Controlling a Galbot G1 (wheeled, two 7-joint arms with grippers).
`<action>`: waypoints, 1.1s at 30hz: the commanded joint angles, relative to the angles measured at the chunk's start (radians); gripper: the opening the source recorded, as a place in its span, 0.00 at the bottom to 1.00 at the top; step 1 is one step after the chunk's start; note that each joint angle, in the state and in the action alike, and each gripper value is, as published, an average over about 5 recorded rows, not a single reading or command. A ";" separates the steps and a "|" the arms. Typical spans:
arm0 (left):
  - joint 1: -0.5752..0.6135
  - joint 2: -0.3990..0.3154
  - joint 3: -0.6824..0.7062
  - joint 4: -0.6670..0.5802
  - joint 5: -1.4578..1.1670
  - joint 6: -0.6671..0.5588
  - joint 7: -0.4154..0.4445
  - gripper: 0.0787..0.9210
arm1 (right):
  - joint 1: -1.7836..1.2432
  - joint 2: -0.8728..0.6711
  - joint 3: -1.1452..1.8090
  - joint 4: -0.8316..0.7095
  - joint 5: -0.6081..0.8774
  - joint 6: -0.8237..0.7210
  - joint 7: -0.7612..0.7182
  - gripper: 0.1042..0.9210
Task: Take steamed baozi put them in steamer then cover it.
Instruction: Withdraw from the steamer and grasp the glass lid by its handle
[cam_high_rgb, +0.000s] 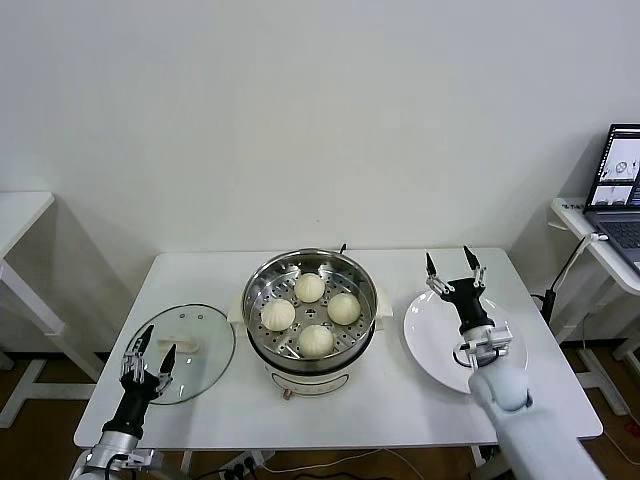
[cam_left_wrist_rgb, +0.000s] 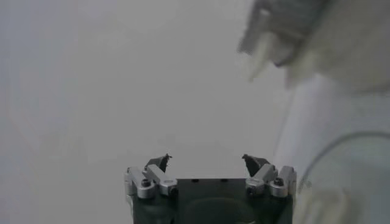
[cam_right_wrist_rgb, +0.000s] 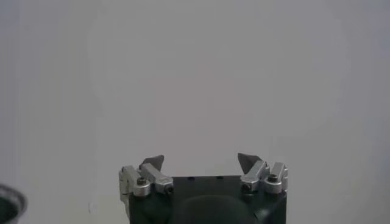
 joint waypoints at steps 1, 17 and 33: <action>-0.067 -0.012 -0.004 0.203 0.319 -0.058 -0.106 0.88 | -0.175 0.096 0.131 -0.001 -0.057 0.043 0.015 0.88; -0.160 -0.021 -0.009 0.276 0.386 -0.043 -0.119 0.88 | -0.162 0.130 0.109 -0.017 -0.104 0.037 0.012 0.88; -0.215 -0.017 0.007 0.298 0.367 -0.012 -0.076 0.88 | -0.160 0.133 0.104 -0.018 -0.127 0.030 0.009 0.88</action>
